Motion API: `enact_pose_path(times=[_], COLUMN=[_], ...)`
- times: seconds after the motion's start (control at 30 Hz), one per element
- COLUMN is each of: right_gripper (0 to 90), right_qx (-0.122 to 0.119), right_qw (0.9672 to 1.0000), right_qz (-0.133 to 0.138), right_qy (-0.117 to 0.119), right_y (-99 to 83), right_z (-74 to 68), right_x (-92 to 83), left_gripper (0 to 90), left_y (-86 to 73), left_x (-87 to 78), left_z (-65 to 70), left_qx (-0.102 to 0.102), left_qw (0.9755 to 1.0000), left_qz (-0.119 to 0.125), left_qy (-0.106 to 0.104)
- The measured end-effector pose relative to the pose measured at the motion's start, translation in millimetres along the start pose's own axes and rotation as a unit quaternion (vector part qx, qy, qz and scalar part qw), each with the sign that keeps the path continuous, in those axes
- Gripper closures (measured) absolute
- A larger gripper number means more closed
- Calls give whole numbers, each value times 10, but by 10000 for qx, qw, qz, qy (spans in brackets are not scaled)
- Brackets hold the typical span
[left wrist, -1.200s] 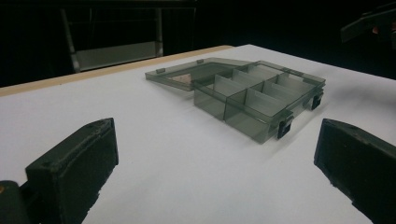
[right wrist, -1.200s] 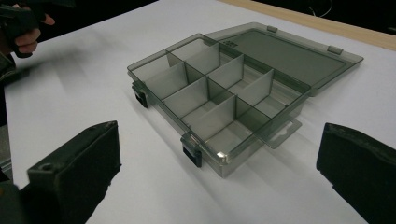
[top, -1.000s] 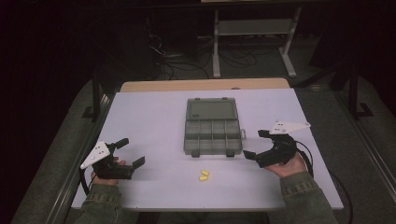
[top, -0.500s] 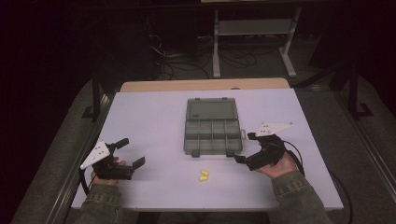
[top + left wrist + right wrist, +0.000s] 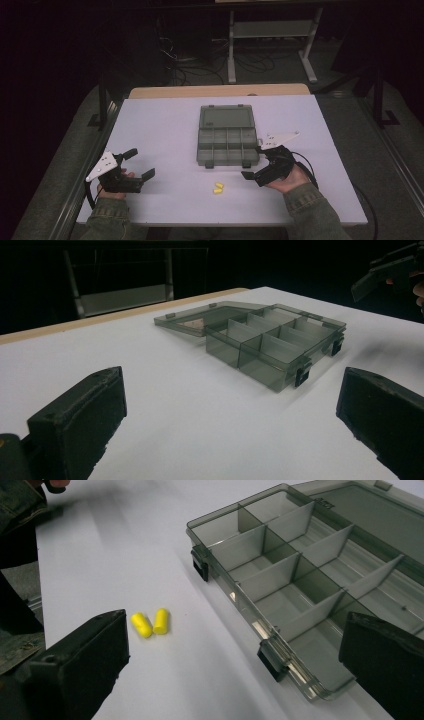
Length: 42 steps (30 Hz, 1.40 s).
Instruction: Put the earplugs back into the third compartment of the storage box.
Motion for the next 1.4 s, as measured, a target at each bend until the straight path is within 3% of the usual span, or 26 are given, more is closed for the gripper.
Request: enact_pose_path(times=[0.8,0.9,1.1,1.4], right_gripper=[0,77,123,183], right_qx=[-304,-457,-522,-586], right_qw=[9972,9952,9928,9894], right_qz=[-625,-769,-927,-1219], right_qy=[267,405,554,527], right_y=[-5,-13,-16,-55], right_z=[-264,-343,-427,-472], right_x=[397,473,581,721], left_gripper=[0,0,0,0], left_y=[-5,-4,-4,-3], left_x=[-3,-6,-6,-2], left_z=[8,8,11,23], left_qx=[-7,11,17,11], left_qw=[10000,10000,10000,10000], left_qz=[-12,-14,-14,-14], left_qy=[-14,-12,-18,-34])
Point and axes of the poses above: each handheld gripper's, and its own axes: x roughly forward along the jaws, y roughly out of its top, z roughly to its right, the point moved 8 cm from there along x, roughly forward along the jaws, and after that the axes turned 14 degrees about x, right-handed, at the moved point
